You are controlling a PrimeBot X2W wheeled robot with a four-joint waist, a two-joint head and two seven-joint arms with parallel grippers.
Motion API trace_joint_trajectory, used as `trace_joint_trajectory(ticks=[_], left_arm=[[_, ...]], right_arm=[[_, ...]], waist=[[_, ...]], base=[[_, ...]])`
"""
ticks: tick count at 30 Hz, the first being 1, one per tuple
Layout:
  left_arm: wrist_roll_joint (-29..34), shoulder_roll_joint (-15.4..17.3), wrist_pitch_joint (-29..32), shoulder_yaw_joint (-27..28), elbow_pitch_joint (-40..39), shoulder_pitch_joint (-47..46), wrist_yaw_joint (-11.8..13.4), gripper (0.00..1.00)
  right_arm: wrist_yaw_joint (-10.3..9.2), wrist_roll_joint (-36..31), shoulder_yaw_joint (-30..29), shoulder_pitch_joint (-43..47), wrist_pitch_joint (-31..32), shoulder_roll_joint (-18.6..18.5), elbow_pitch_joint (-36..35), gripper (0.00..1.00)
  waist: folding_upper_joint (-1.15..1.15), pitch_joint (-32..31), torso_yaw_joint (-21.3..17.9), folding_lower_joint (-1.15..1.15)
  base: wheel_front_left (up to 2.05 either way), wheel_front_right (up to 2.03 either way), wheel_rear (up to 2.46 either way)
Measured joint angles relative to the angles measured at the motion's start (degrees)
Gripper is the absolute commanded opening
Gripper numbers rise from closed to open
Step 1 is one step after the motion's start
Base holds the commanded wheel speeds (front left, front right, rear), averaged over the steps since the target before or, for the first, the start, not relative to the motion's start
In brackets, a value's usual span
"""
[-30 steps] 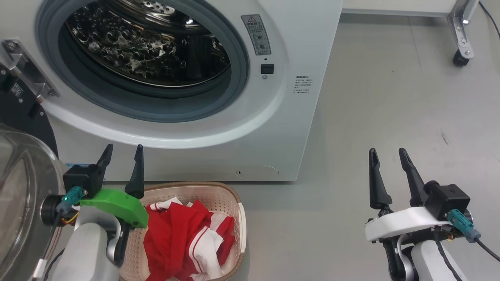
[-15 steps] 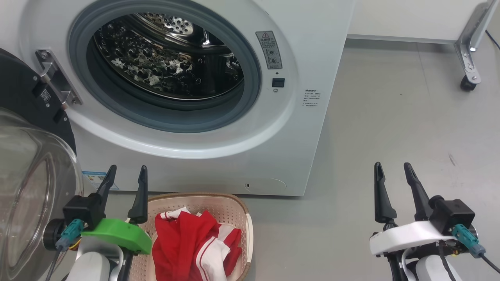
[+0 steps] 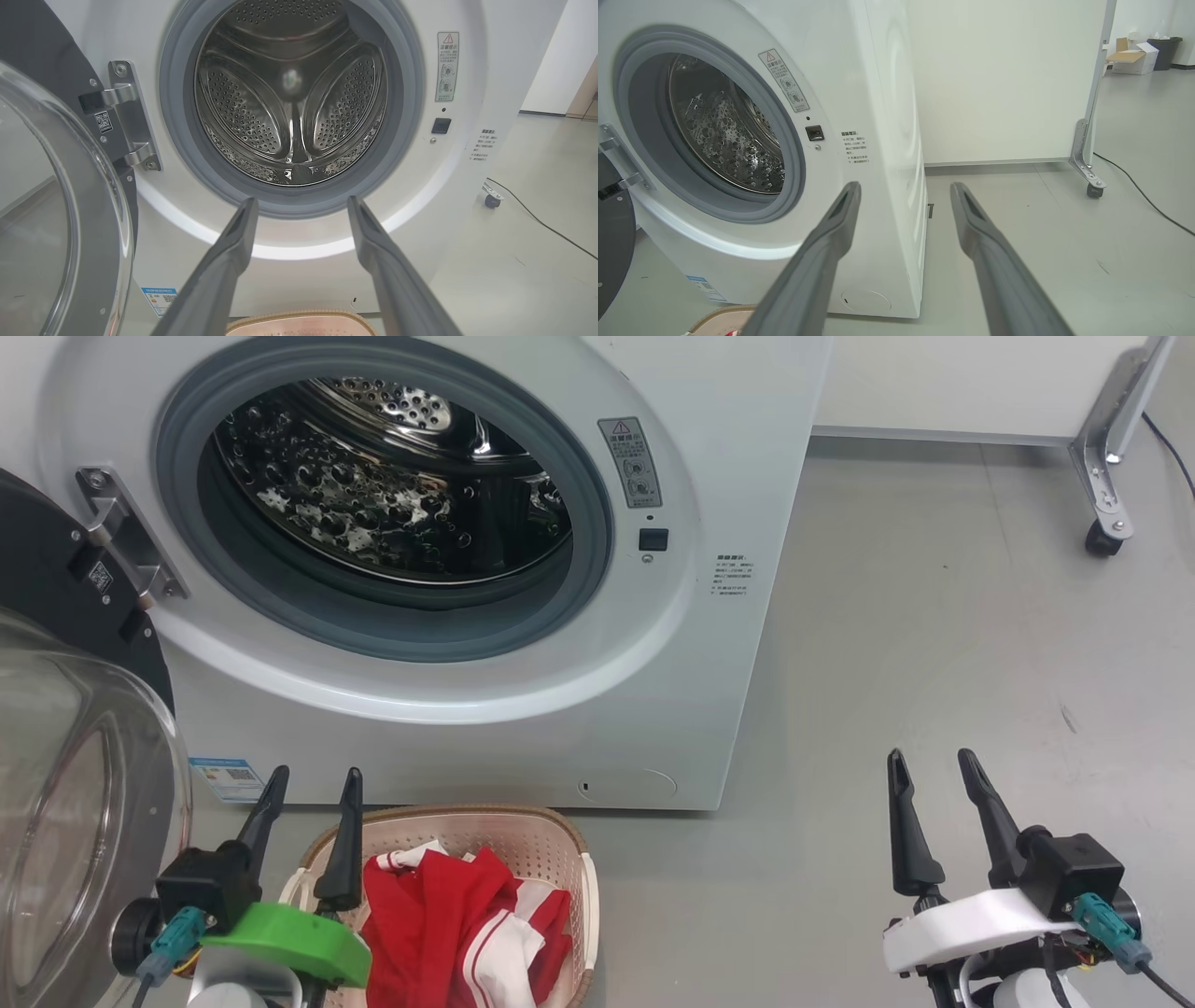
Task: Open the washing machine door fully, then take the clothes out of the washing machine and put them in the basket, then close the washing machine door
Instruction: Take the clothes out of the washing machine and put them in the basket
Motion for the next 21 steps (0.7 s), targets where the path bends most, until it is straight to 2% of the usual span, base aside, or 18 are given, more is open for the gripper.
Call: trace_joint_trajectory(ticks=[21], left_arm=[[0.1,0.0,0.0,-0.7,-3.6,3.5,0.0,1.0]], right_arm=[[0.0,-0.6,0.2,0.7,0.0,-0.2,-0.2,1.0]], waist=[[0.0,-0.9,-1.0,0.0]], base=[[0.0,0.0,0.0]])
